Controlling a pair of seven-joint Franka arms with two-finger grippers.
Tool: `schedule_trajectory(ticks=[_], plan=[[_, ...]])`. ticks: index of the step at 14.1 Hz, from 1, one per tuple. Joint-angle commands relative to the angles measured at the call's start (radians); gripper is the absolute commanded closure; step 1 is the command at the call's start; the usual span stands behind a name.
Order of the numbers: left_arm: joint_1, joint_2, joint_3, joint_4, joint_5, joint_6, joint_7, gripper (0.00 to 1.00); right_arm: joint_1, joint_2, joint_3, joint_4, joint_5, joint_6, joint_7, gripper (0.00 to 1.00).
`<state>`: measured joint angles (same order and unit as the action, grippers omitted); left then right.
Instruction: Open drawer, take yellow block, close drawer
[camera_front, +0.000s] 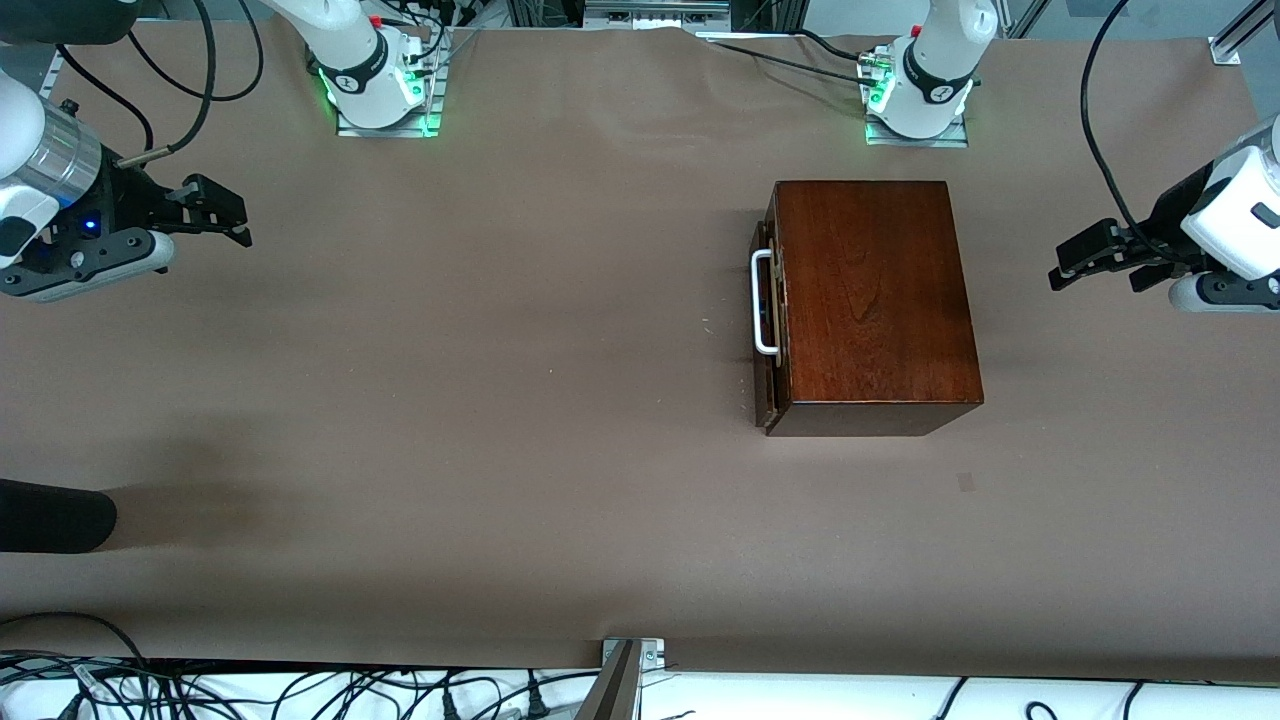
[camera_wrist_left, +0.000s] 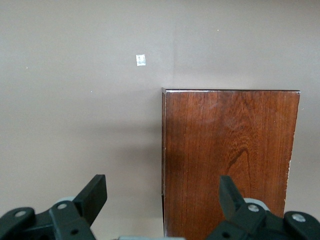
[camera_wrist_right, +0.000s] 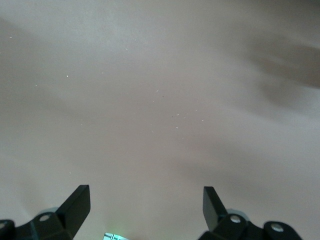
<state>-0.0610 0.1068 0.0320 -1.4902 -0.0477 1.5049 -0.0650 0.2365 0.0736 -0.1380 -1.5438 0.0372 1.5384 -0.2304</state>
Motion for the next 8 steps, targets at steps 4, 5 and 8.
schedule_trajectory(ticks=[4, 5, 8], plan=[[-0.003, 0.033, -0.001, 0.027, -0.015, -0.041, -0.003, 0.0, 0.001, 0.003, 0.001, 0.013, -0.023, -0.003, 0.006, 0.0], [-0.008, 0.043, -0.001, 0.027, -0.008, -0.043, 0.001, 0.0, 0.001, 0.003, 0.001, 0.013, -0.023, -0.003, 0.006, 0.0], [-0.019, 0.062, -0.003, 0.028, -0.015, -0.074, 0.002, 0.0, 0.001, 0.003, 0.001, 0.013, -0.023, -0.003, 0.006, 0.0]])
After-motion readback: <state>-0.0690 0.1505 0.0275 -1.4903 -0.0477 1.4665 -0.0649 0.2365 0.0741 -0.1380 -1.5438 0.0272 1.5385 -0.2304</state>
